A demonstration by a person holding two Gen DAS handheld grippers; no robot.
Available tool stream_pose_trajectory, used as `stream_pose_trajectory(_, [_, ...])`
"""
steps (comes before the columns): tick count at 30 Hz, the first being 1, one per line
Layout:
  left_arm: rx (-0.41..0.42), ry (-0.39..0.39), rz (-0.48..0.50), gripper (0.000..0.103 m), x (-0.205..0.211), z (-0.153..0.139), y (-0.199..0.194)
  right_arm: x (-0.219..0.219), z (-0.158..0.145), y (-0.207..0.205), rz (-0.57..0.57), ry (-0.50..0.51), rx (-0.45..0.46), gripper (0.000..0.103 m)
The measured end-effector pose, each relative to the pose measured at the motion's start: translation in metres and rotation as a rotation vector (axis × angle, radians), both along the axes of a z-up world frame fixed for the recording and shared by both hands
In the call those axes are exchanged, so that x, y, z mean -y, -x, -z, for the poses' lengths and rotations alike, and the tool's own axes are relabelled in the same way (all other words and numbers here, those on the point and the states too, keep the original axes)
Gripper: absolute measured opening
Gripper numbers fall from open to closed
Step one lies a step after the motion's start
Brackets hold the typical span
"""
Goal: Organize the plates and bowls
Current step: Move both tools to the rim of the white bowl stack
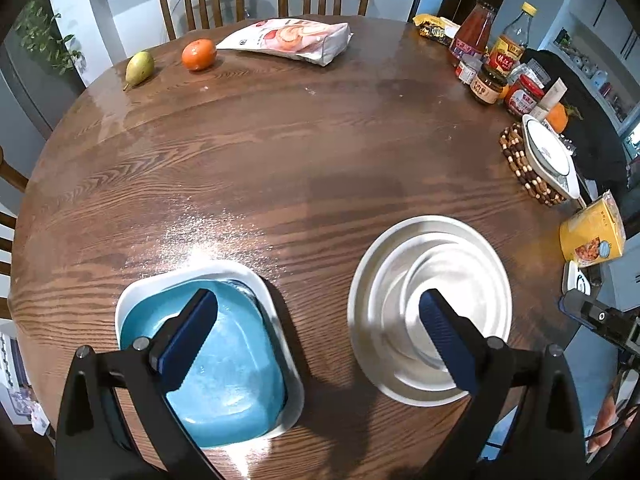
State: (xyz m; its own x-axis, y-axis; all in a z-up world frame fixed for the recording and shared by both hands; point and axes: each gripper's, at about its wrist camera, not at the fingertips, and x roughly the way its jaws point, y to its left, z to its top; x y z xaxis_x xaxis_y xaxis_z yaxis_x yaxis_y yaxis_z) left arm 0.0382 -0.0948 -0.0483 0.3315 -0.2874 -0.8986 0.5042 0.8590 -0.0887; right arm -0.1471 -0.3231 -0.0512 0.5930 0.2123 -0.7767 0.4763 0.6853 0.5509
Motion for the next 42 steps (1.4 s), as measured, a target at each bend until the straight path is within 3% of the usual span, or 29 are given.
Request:
stream_pose_trajectory(20, [0.016, 0.009, -0.009, 0.101, 0.0, -0.003, 0.006, -0.008, 0.002, -0.016, -0.074, 0.004, -0.001, 0.06])
stream_pose_trajectory(32, [-0.022, 0.044, 0.009, 0.1, 0.003, 0.0, 0.017, -0.014, 0.007, -0.016, -0.093, 0.012, -0.017, 0.06])
stream_pose_trajectory(42, [-0.062, 0.083, -0.042, 0.099, -0.003, 0.003, 0.016, -0.015, 0.008, -0.017, -0.115, 0.01, -0.008, 0.06])
